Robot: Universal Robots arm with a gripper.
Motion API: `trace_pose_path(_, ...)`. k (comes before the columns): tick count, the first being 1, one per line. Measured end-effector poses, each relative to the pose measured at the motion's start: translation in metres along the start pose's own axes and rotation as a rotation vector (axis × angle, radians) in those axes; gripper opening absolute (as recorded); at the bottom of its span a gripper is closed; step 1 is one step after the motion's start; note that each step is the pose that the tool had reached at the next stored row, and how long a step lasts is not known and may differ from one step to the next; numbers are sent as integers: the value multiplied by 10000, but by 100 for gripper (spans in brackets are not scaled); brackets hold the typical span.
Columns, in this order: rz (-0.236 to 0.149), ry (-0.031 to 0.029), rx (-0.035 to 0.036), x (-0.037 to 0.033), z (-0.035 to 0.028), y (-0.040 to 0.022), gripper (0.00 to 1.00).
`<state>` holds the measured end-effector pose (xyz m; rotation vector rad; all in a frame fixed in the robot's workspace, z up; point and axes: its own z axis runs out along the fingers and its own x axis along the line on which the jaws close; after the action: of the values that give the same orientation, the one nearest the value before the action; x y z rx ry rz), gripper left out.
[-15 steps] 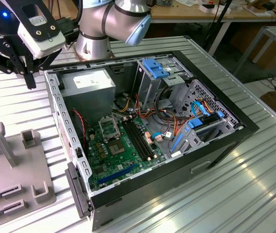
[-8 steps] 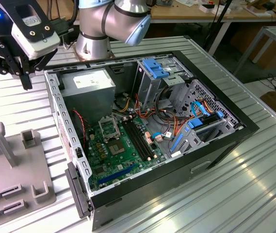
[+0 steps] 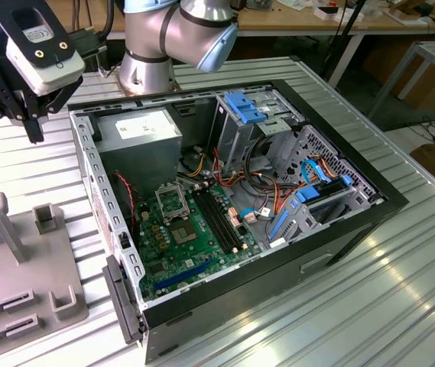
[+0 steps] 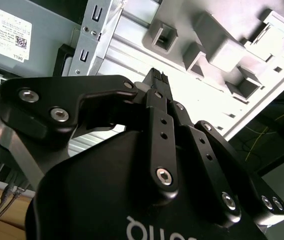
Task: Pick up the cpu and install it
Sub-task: 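Reach for the cpu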
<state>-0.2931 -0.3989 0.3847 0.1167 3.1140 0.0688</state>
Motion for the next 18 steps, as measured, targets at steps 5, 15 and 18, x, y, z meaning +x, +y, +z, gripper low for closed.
trace_pose_path(5, 0, -1, -1, 42, 2, -3, 11)
trace_pose_path(15, 0, -1, 0, 151, 4, -11, 11)
trace_pose_path(18, -1, 0, 0, 172, 4, -13, 11)
